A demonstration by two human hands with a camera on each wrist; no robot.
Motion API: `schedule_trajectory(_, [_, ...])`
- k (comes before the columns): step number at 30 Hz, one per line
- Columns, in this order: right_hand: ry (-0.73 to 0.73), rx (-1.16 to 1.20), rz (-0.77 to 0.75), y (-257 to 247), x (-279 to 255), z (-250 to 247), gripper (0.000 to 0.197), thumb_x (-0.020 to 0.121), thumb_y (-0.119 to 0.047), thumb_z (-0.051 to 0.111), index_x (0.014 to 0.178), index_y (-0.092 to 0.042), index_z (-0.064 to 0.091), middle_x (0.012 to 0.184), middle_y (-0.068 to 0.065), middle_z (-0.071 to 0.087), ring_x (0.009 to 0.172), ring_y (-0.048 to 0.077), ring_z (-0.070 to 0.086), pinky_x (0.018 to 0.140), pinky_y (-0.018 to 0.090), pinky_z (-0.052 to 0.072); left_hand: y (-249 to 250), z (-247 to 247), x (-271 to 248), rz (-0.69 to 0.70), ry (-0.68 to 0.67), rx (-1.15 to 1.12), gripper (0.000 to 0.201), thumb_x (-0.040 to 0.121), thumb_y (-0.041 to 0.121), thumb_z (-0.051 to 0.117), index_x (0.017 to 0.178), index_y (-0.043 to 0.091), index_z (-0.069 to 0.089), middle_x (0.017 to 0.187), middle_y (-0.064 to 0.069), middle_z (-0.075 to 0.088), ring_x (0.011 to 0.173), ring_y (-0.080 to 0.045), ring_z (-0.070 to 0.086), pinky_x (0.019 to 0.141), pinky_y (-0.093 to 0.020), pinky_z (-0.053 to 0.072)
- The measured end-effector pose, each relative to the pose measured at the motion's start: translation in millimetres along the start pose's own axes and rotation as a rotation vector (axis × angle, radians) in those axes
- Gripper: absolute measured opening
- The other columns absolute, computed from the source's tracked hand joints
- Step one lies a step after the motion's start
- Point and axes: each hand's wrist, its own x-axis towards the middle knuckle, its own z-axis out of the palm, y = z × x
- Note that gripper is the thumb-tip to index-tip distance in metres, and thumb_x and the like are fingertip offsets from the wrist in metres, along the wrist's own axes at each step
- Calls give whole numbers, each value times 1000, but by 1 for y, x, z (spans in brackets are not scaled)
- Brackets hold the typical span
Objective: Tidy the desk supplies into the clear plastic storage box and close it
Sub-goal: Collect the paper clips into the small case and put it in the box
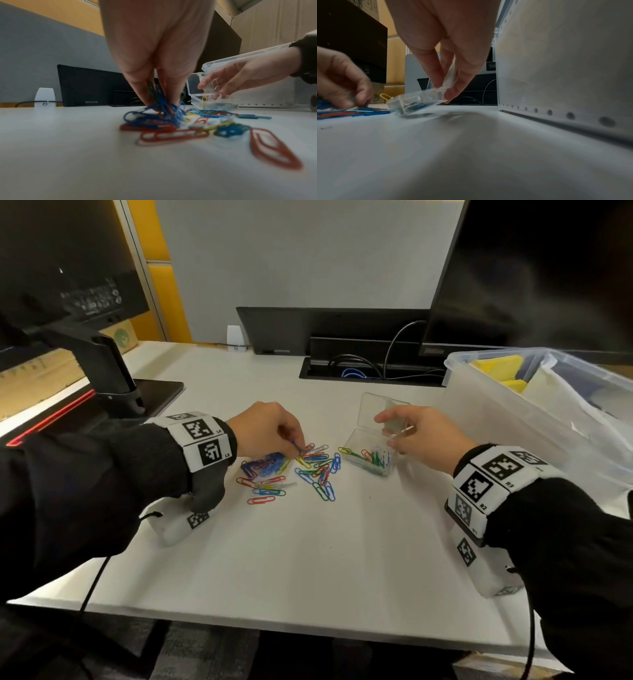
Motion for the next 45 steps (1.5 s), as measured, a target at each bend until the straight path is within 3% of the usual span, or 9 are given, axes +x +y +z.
schedule_trajectory(5, [-2, 0, 1, 1, 2, 1, 40, 85, 3, 56, 114, -25, 62, 124, 6, 57, 98, 14, 49, 80, 24, 46, 20, 3, 11, 96, 334, -206, 13, 80, 8, 69, 91, 10, 74, 87, -3, 69, 71, -6, 54, 63, 2, 38])
schedule_trajectory(13, [15, 23, -27, -4, -1, 0, 38, 81, -1, 62, 109, -26, 64, 99, 6, 64, 92, 23, 61, 87, 39, 53, 70, 20, 23, 387, 243, -240, 15, 81, 10, 68, 95, 9, 71, 94, -4, 67, 86, -13, 58, 82, -23, 49])
schedule_trajectory(19, [39, 36, 25, -3, 0, 0, 36, 83, 1, 58, 111, -22, 63, 76, -10, 49, 67, 5, 49, 63, 15, 45, 52, 16, 26, 175, 286, -32, 27, 95, 15, 47, 118, 14, 61, 121, -3, 62, 111, -16, 55, 88, -19, 37])
schedule_trajectory(23, [56, 18, 42, -4, -1, 1, 34, 86, 0, 55, 113, -21, 61, 96, -2, 50, 79, 13, 50, 67, 21, 41, 34, 12, 34, -62, -19, 159, 42, 100, 19, 34, 141, 14, 37, 148, -7, 38, 135, -24, 36, 110, -30, 27])
schedule_trajectory(27, [103, 24, 58, -5, -3, -1, 34, 86, 2, 52, 111, -18, 60, 102, -1, 45, 91, 16, 46, 76, 24, 38, 34, 11, 31, -3, -288, 201, 44, 102, 24, 30, 145, 19, 32, 153, 0, 32, 139, -21, 31, 113, -28, 20])
schedule_trajectory(32, [152, -13, 77, -2, 0, -4, 35, 86, 4, 52, 113, -17, 60, 103, -2, 43, 92, 15, 44, 71, 23, 38, 24, 11, -7, 94, -215, 109, 38, 96, 30, 46, 134, 29, 49, 138, 11, 51, 124, -10, 47, 99, -16, 30])
schedule_trajectory(37, [110, 12, 76, -7, 4, -1, 34, 86, 3, 54, 111, -18, 61, 101, 1, 47, 90, 17, 48, 73, 24, 43, 37, 8, -9, 225, 138, -109, 31, 89, 31, 58, 118, 22, 61, 110, 7, 63, 91, -4, 55, 74, -6, 42])
schedule_trajectory(41, [74, 39, 56, -9, 3, 0, 36, 81, 6, 56, 106, -20, 63, 95, 4, 53, 83, 19, 52, 78, 33, 49, 55, 15, 13, 259, 132, -64, 21, 87, 25, 62, 104, 16, 71, 99, -3, 67, 81, -8, 56, 70, -8, 40])
schedule_trajectory(45, [53, 46, 32, -6, 2, 0, 33, 81, 4, 57, 104, -19, 63, 92, 1, 54, 85, 16, 52, 73, 26, 43, 65, 19, 20, 354, 91, -26, 20, 89, 17, 59, 104, 18, 72, 99, -1, 68, 78, -7, 52, 67, -4, 35])
